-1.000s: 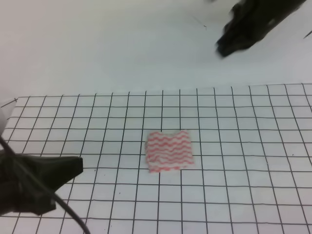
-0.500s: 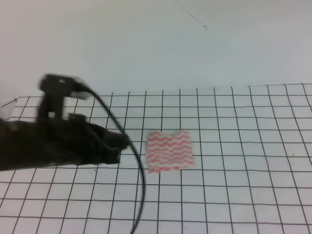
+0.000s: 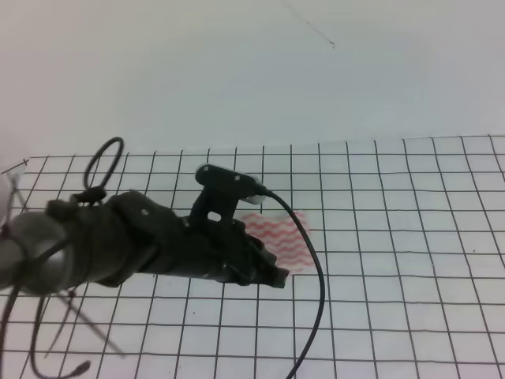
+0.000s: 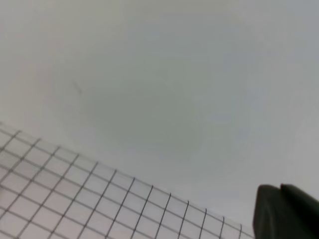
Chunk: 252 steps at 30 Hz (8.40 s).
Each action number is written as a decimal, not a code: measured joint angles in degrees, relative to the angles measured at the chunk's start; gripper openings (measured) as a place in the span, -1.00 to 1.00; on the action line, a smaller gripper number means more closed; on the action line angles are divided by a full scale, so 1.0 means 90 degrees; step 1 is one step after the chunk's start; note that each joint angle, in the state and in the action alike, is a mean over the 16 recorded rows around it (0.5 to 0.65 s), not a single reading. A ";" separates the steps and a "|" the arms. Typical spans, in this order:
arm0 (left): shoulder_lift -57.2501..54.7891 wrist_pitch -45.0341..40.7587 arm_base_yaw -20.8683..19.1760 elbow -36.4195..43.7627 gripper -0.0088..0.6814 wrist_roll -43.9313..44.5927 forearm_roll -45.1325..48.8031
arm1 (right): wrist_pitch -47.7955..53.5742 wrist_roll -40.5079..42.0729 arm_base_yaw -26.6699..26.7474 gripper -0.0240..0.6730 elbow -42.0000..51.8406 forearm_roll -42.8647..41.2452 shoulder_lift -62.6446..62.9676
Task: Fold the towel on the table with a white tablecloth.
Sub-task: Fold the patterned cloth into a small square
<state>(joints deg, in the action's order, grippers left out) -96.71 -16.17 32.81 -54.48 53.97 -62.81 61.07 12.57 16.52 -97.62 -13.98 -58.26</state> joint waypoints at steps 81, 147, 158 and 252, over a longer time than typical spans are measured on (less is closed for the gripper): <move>-0.2867 -0.0371 0.0370 -0.2523 -0.98 0.1302 -0.0370 | -0.1737 0.3145 0.0000 -0.93 0.6542 0.4633 0.3420; 0.2235 -0.0963 -0.0056 -0.0867 -0.98 -0.2622 0.3145 | -0.3749 -0.2655 0.0000 -0.93 0.7043 -0.0353 0.3398; 0.5105 -0.0559 -0.0046 0.1293 -0.98 -0.3656 0.3184 | -0.5560 -0.4720 0.0000 -0.93 0.8616 -0.1861 0.3469; 1.0839 -0.0260 -0.3644 0.6120 -0.98 -0.6493 0.6108 | -0.4870 -0.4462 -0.0605 -0.94 0.9610 -0.1963 0.5130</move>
<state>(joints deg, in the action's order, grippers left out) 0.84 -18.51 0.02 0.60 -4.47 -7.84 17.24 -27.59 11.08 -11.13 -31.65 -12.09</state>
